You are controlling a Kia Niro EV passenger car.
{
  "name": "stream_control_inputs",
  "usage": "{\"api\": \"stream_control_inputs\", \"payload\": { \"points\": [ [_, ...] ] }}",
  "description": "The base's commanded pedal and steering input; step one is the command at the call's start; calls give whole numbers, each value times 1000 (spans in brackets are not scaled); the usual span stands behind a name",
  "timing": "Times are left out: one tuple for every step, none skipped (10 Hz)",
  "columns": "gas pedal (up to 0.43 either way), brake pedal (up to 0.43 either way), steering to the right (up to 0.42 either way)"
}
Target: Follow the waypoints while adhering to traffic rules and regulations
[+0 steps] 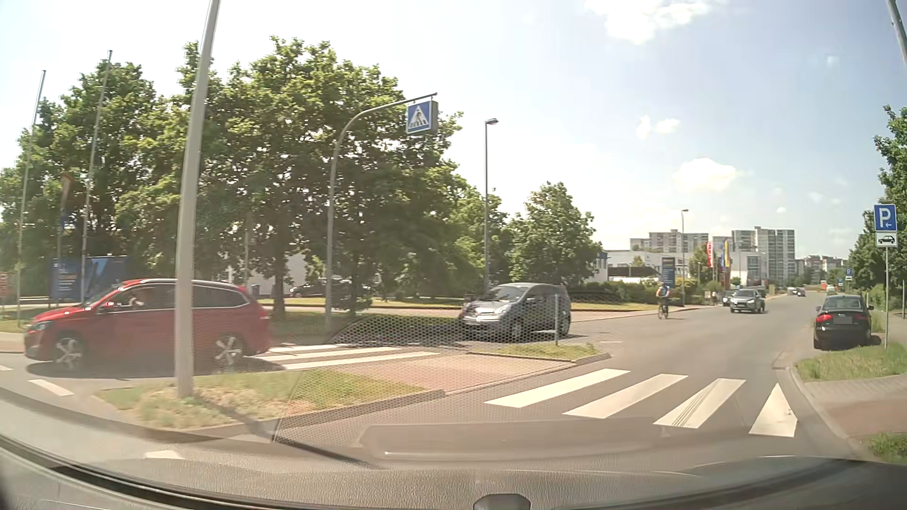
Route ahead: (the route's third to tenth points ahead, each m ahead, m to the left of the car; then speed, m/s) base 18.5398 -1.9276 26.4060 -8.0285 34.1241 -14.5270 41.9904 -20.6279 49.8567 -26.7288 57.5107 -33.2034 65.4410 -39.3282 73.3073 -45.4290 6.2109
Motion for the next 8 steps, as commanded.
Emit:
{"api": "stream_control_inputs", "payload": {
  "points": [
    [189,0,316],
    [220,0,312],
    [220,0,307],
    [240,0,295],
    [248,0,280],
    [260,0,259],
    [280,0,236],
    [311,0,209]
  ]
}}
